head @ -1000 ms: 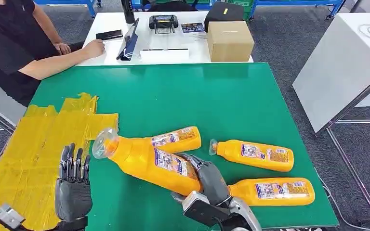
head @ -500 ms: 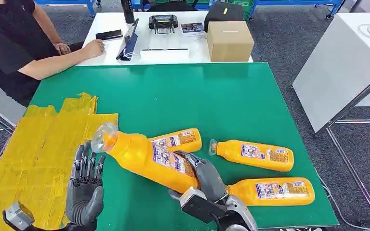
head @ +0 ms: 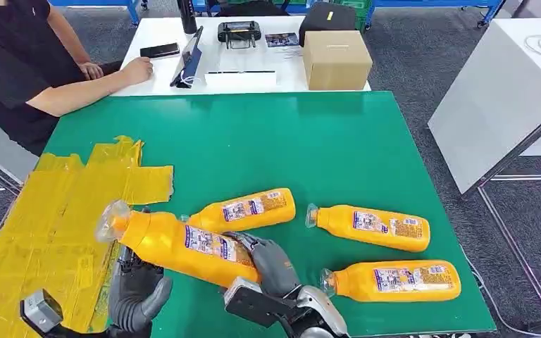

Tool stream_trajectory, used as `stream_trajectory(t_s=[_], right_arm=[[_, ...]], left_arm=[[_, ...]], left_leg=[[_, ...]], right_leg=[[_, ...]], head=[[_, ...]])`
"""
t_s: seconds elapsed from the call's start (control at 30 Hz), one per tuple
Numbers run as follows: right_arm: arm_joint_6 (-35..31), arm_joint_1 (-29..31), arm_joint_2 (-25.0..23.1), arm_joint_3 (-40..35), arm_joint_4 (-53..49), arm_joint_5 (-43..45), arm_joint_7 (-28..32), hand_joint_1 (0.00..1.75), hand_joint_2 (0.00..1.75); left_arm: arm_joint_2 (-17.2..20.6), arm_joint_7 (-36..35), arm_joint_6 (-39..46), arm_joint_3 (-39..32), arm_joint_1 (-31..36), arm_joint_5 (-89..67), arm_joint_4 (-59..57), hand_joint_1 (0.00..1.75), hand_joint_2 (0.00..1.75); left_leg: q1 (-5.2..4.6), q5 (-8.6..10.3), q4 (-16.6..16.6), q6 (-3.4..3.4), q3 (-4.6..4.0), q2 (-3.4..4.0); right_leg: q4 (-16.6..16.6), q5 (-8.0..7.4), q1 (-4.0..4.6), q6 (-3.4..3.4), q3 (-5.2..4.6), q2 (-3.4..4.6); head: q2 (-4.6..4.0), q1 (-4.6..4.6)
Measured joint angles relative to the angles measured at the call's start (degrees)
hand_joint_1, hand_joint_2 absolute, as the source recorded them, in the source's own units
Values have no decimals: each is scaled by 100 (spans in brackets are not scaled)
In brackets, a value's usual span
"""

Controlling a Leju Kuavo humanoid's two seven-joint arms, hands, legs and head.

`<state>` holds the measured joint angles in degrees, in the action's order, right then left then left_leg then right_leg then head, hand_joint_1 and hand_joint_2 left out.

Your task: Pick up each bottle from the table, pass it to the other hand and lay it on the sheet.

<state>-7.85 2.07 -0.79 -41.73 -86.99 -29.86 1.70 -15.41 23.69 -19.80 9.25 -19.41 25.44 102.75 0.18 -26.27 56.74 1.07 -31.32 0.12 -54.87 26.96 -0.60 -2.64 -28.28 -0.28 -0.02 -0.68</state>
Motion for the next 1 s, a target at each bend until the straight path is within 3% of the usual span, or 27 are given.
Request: stream_trajectory(t_s=[0.23,0.5,0.53,0.57,1.0], right_arm=[[19,86,-74,-105,186,-22,0,175,175],[280,376,-203,-726,398,-448,55,175,175],[289,413,-203,-793,417,-463,52,175,175],[291,433,-201,-833,428,-474,52,175,175],[293,549,-144,-1001,559,-483,35,175,175]], left_arm=[[31,-18,11,31,26,-7,-31,0,175],[46,-122,181,46,112,-142,-232,0,175],[50,-114,192,44,114,-151,-258,63,175],[52,-105,195,44,113,-164,-271,175,175],[70,-11,282,15,77,-273,-348,175,175]], left_leg=[[-1,1,0,1,2,0],[3,1,0,0,0,0],[3,1,0,0,0,0],[3,1,0,0,0,0],[1,1,0,0,1,0]], right_leg=[[0,-1,0,0,2,0],[-1,0,3,0,-1,-1],[-1,0,3,0,-1,0],[-1,0,3,0,-1,0],[0,-1,1,0,-1,0]], head=[[0,0],[0,0],[0,0],[0,0],[0,0]])
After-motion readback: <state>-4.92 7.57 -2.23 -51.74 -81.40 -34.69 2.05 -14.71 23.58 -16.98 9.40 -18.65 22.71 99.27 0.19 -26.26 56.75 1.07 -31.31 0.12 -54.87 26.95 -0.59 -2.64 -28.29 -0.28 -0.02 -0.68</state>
